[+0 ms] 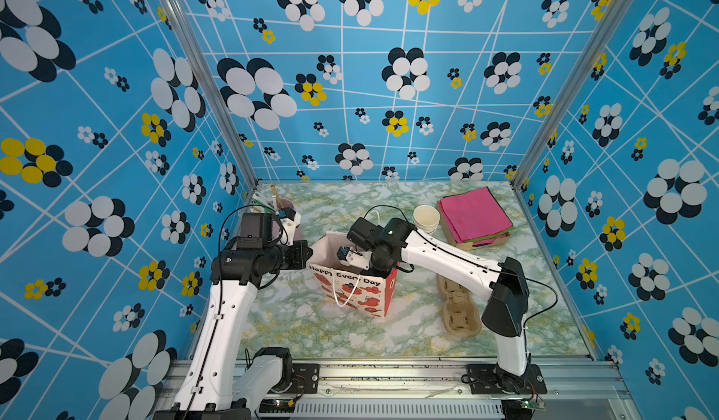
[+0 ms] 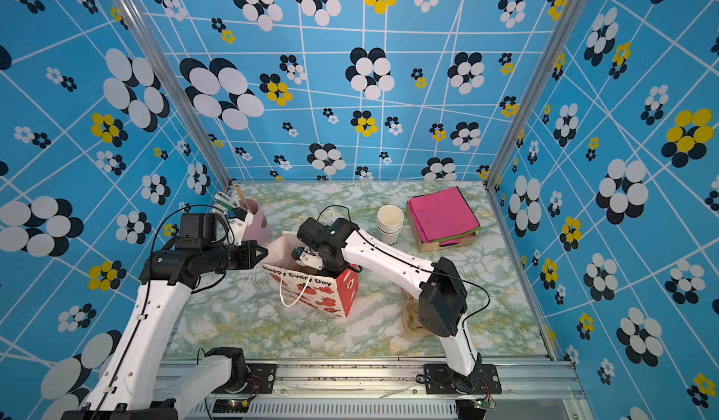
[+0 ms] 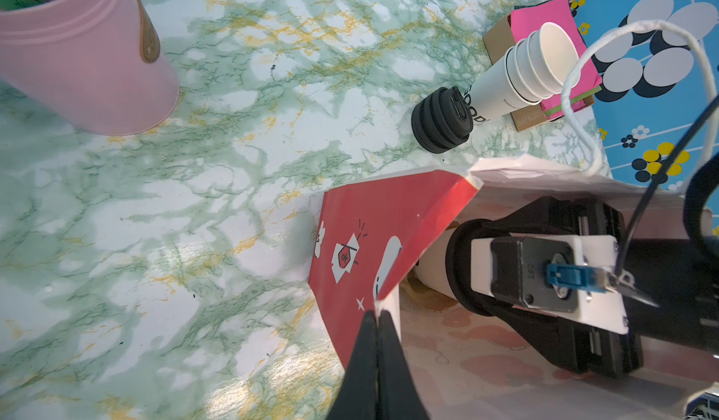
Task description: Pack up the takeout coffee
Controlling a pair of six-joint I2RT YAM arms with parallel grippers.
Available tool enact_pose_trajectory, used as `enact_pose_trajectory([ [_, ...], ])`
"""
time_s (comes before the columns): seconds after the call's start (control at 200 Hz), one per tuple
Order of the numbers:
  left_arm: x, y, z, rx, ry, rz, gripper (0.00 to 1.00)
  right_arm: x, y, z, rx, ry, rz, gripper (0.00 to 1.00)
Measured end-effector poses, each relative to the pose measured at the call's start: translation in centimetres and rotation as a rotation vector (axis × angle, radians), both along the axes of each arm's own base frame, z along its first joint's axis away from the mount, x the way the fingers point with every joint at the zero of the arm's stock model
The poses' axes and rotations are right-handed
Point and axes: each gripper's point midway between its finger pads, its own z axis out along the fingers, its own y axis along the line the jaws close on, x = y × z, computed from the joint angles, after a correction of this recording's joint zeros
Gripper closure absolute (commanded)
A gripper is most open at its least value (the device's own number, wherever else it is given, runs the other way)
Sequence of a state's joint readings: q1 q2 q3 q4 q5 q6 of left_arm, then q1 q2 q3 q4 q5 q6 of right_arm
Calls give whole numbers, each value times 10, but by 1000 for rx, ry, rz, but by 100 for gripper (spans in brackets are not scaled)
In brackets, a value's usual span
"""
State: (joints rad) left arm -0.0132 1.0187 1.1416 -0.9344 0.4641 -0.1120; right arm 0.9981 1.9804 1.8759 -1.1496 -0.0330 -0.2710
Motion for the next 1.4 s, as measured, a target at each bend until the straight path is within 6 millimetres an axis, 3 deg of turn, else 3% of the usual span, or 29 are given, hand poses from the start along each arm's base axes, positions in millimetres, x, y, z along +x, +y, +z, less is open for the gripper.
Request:
enact_pose_trajectory([
  [1.399,0,0,0,0,1,0,95,4,-1,2,-103,43,-28,47],
])
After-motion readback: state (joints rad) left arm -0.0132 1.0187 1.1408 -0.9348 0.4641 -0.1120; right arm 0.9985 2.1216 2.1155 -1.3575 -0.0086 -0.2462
